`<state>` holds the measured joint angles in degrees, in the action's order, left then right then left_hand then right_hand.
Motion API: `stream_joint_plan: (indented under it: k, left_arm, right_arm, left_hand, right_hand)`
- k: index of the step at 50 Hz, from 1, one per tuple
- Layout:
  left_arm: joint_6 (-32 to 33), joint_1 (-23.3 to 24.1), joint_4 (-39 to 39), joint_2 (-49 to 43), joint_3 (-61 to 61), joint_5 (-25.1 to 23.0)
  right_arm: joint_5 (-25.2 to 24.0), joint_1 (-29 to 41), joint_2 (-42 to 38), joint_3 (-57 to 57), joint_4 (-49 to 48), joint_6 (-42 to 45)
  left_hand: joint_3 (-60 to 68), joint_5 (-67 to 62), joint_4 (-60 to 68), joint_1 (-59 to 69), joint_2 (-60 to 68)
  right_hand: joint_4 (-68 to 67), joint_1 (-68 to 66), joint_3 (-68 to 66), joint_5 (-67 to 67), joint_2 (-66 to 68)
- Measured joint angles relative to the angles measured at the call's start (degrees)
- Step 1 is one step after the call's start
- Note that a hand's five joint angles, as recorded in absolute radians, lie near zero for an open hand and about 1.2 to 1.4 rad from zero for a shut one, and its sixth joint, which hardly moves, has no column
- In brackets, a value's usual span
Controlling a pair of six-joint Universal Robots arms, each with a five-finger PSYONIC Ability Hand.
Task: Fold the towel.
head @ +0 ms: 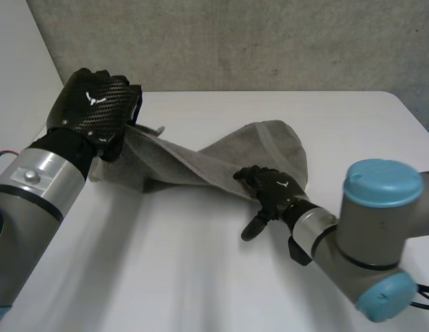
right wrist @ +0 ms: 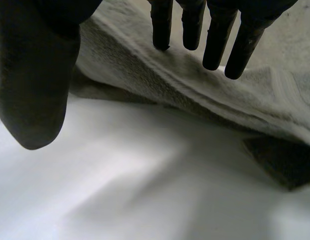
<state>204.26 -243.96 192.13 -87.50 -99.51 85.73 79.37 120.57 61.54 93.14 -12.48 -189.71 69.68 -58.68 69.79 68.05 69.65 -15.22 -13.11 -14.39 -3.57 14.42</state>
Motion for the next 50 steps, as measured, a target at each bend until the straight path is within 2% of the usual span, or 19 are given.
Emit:
stream_joint_plan:
  k: [6, 11, 15, 19, 23, 29, 35, 36, 39, 43, 46, 50]
  left_arm:
    - [0.2, -0.4, 0.0, 1.1, -1.5, 0.1]
    - [0.2, -1.7, 0.1, 1.9, -2.3, 0.1]
    - [0.0, -4.0, 0.2, 2.8, -3.0, 0.0]
    - [-0.3, -6.0, 0.3, 3.4, -3.6, -0.1]
    - [-0.4, -6.7, 0.3, 3.7, -4.1, -0.1]
    - [-0.5, -6.9, 0.4, 3.8, -4.7, -0.3]
    - [-0.6, -6.6, 0.4, 3.7, -4.8, -0.3]
    - [-0.6, -6.5, 0.4, 3.7, -4.8, -0.3]
    - [-1.2, -6.4, 0.4, 3.7, -4.8, -0.3]
    - [-2.5, -6.4, 0.4, 3.8, -4.9, -0.3]
    - [-3.4, -6.4, 0.4, 3.8, -5.1, -0.3]
    - [-4.0, -6.6, 0.4, 3.8, -5.5, -0.5]
  right_arm:
    - [6.3, 0.6, -5.7, -3.0, -3.6, 0.9]
    - [12.2, -0.9, -6.5, -3.2, -6.8, 3.0]
    - [16.1, -5.4, -4.6, -2.0, -10.2, 5.7]
    - [17.2, -11.3, -2.9, -0.7, -13.4, 8.8]
    - [16.2, -14.9, -2.2, 0.1, -14.9, 11.1]
    - [9.5, -16.8, -2.0, 1.2, -13.7, 12.3]
    - [3.7, -16.4, -1.8, 1.2, -9.6, 11.5]
    - [2.6, -16.3, -1.8, 1.1, -8.5, 10.9]
    - [1.0, -16.2, -2.0, 0.8, -7.0, 9.7]
    - [0.2, -16.1, -2.7, 0.7, -6.2, 8.7]
    - [0.1, -16.1, -3.6, 0.5, -6.2, 8.5]
    - [0.3, -16.2, -4.7, 0.4, -6.3, 8.5]
  left_hand:
    - [0.0, 0.0, 0.0, 0.0, 0.0]
    - [0.0, 0.0, 0.0, 0.0, 0.0]
    - [0.0, 0.0, 0.0, 0.0, 0.0]
    - [0.0, 0.0, 0.0, 0.0, 0.0]
    - [0.0, -0.3, 0.0, 0.3, 0.0]
    - [0.0, -0.3, 0.0, 0.3, 0.0]
    - [0.0, -0.3, 0.0, 0.3, 0.0]
    - [0.0, -0.3, 0.0, 0.3, 0.0]
    - [0.0, -0.3, 0.0, 0.3, 0.0]
    - [0.0, -0.3, 0.0, 0.3, 0.0]
    - [0.0, -0.3, 0.0, 0.3, 0.0]
    - [0.0, -0.3, 0.0, 0.3, 0.0]
  right_hand:
    - [0.0, 0.0, 0.0, 0.0, 0.0]
    - [-0.9, -2.4, -1.3, -1.5, 1.3]
    - [-14.2, -16.3, -15.0, -16.4, 14.9]
    - [-25.8, -28.3, -27.2, -25.8, 27.0]
    - [-37.4, -39.9, -38.3, -38.0, 38.3]
    - [-45.2, -47.9, -45.9, -46.5, 45.5]
    - [-41.6, -43.3, -42.0, -43.1, 41.7]
    - [-35.7, -37.2, -35.9, -37.0, 35.7]
    - [-29.8, -31.2, -30.3, -30.8, 30.7]
    - [-30.3, -32.3, -31.0, -31.7, 31.0]
    - [-34.7, -37.5, -36.2, -36.5, 36.1]
    - [-56.0, -59.2, -56.9, -58.1, 57.7]
